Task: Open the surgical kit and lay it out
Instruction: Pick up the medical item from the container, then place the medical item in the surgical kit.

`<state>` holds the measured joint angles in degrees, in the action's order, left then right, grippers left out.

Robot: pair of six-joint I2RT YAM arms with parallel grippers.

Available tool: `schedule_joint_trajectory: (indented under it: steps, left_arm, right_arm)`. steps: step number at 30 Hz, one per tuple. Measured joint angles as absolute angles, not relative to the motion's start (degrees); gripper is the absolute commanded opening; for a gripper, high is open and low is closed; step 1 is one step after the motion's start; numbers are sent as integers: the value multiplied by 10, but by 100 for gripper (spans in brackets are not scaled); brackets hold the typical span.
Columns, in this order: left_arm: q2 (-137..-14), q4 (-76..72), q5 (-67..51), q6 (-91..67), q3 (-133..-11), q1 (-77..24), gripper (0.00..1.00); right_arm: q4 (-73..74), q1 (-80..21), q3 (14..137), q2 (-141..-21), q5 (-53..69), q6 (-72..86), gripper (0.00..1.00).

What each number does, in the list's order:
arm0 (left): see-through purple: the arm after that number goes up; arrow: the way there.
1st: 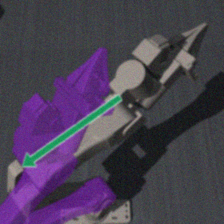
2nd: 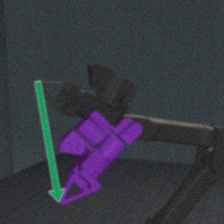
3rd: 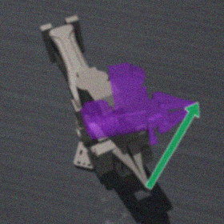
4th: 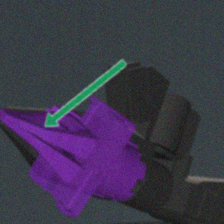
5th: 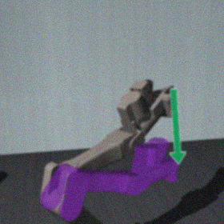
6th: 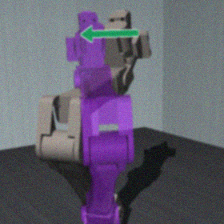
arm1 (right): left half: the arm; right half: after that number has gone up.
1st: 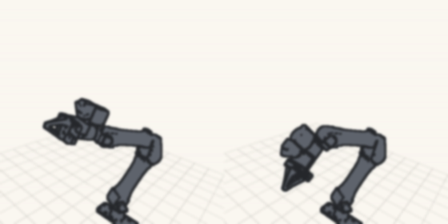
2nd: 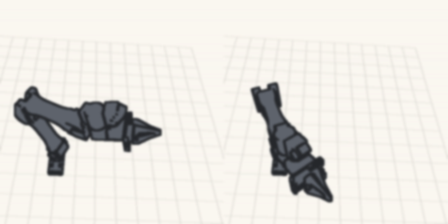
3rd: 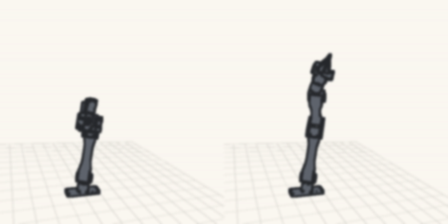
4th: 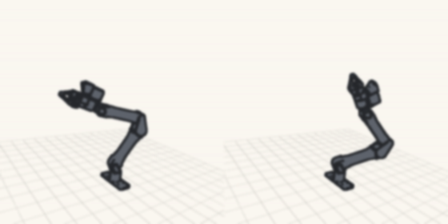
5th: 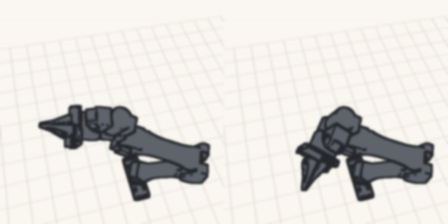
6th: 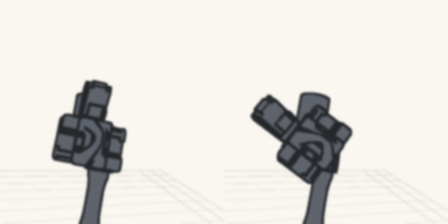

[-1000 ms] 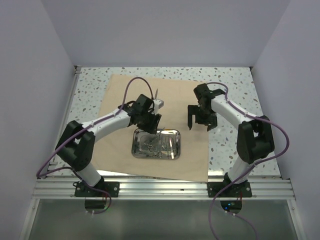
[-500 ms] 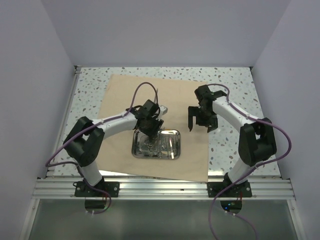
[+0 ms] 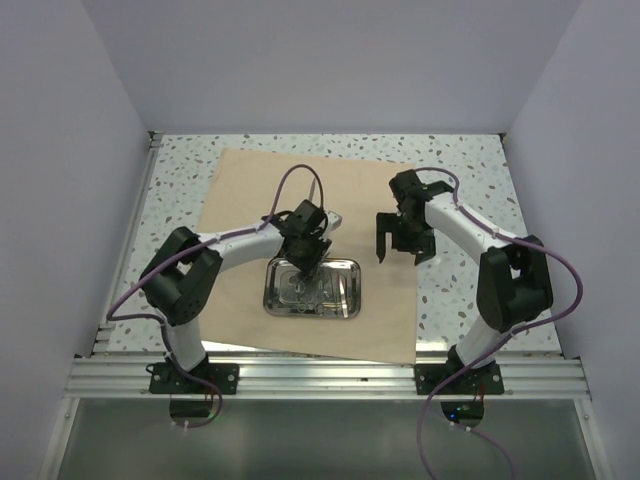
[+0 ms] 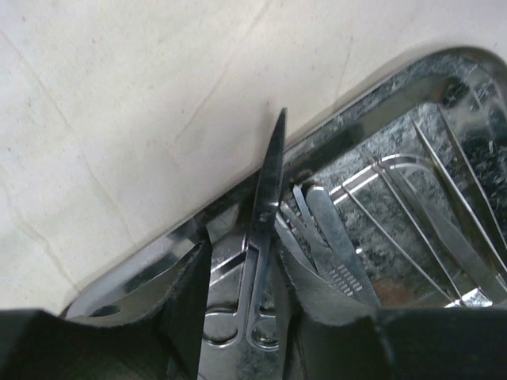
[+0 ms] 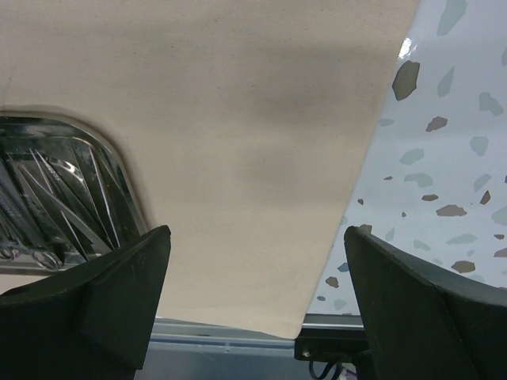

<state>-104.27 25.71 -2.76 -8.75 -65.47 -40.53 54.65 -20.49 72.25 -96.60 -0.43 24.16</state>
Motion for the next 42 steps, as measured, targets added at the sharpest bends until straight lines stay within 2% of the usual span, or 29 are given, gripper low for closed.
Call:
schedule_joint_trajectory:
  steps: [1,3,4,6,7,8,17,21,26,34,38,39,40,42]
  left_arm:
    - [-1047,255,-26,-88,-658,-406,33]
    - [-1058,249,-25,-88,-669,-406,28]
    - [-1062,248,-26,-89,-674,-406,20]
    - [-1070,244,-30,-89,-681,-406,11]
    - [-1072,242,-34,-89,-684,-407,2]
    - [-1074,241,-38,-90,-686,-408,0]
    - [-1079,305,-36,-88,-735,-408,0]
    - [-1079,355,-29,-82,-823,-392,0]
    - [-1103,367,-26,-78,-965,-316,0]
    - [-1344,363,-16,-94,-1233,-215,0]
    - [-1416,366,-37,-110,-1247,-211,0]
    - [-1423,364,-44,-114,-1241,-213,2]
    - [-1422,357,-48,-118,-1238,-213,24]
    - [-1414,345,-60,-125,-1228,-215,47]
  right_arm:
    - [547,-205,723,-967,-4,242,95]
    - [547,-205,724,-969,-4,242,95]
    - [547,-205,725,-971,-4,242,95]
    - [547,-205,729,-975,-4,242,95]
    - [548,-205,731,-976,-4,242,95]
    - [548,-205,733,-977,-4,242,95]
    - [542,-212,752,-974,38,239,98]
    - [533,-248,762,-967,56,239,98]
    - [508,-312,768,-966,72,240,98]
    - [500,-327,786,-993,69,248,96]
    - [506,-326,796,-998,60,250,96]
    - [508,-326,798,-998,57,251,97]
    - [508,-326,799,-998,56,251,97]
    - [509,-326,799,-998,56,254,96]
